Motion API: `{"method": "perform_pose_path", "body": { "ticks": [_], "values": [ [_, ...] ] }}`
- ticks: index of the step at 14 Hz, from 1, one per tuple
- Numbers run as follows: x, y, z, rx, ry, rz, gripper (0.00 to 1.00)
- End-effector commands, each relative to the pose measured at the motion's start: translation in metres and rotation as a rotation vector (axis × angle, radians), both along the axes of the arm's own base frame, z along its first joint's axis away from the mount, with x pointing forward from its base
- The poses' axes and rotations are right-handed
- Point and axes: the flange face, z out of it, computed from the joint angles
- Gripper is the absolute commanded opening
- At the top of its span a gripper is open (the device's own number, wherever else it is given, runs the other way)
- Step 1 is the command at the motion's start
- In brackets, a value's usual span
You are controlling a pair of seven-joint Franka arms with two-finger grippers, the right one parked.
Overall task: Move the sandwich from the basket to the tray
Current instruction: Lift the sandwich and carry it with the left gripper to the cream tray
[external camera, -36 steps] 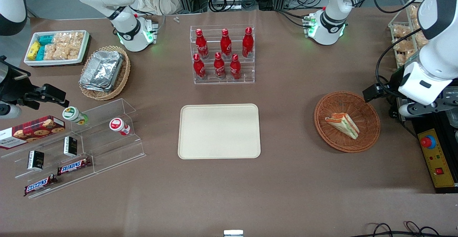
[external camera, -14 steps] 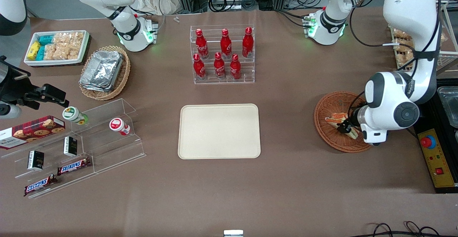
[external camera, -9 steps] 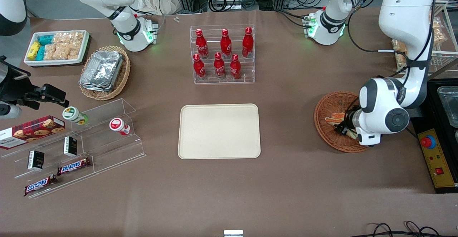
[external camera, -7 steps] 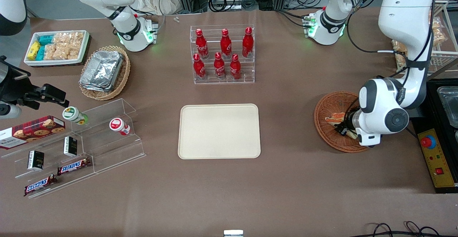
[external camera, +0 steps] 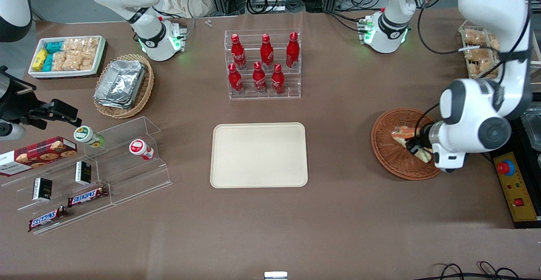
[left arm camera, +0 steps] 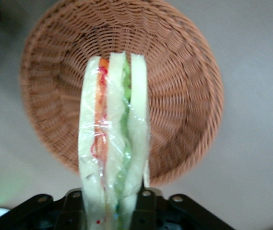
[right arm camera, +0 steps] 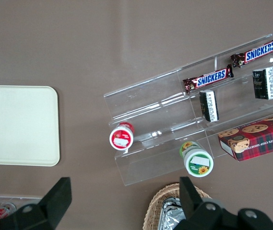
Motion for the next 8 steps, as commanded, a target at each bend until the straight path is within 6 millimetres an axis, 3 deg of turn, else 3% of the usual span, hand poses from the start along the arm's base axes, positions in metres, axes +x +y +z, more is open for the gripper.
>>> {"method": "perform_pose_path", "body": {
  "ticks": [1, 2, 4, 8],
  "values": [
    [-0.011, -0.039, 0.067, -0.068, -0.052, -0.204, 0.0],
    [-0.015, -0.056, 0.075, -0.093, -0.052, -0.281, 0.0],
    [-0.016, -0.115, 0.092, -0.174, -0.082, -0.381, 0.0],
    [-0.025, -0.23, 0.066, -0.252, -0.103, -0.558, 0.0]
  ]
}}
